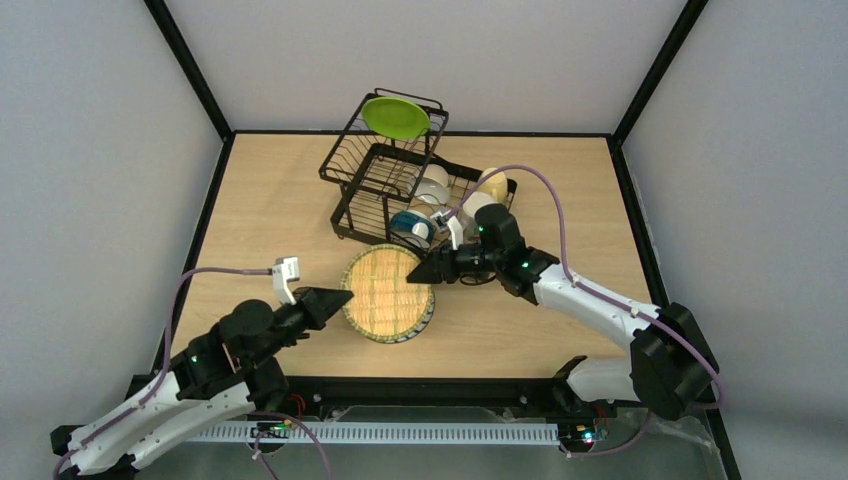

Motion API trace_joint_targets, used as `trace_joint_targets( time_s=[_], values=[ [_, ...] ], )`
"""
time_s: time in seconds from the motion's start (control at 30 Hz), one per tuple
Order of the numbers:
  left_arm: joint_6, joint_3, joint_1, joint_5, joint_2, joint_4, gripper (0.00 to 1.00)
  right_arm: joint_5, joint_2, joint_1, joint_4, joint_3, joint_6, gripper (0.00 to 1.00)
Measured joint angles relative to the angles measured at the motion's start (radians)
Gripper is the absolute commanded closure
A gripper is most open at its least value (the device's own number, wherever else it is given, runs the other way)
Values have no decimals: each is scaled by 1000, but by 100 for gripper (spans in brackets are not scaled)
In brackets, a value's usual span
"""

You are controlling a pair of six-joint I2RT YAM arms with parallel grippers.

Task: Load the mixed dishes into the dish rack
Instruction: Pass from the left arm to the right

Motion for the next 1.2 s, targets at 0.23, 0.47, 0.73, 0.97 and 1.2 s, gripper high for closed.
trace_joint_targets(
  time_s=[0.23,0.47,0.73,0.97,1.2],
  values=[
    [0,0,0,34,40,28,98,-23,-1,0,31,-12,12,22],
    [5,0,0,36,65,56,98,-61,-3,0,58,-14,27,64],
    [33,0,7,13,114,51,97,-129,-26,-30,56,-15,63,100],
    [23,27,11,-6,171,51,41,-131,-26,-32,27,12,24,100],
    [0,52,10,-13,187,83,14,-139,-30,-4,-5,26,-16,100]
  ],
)
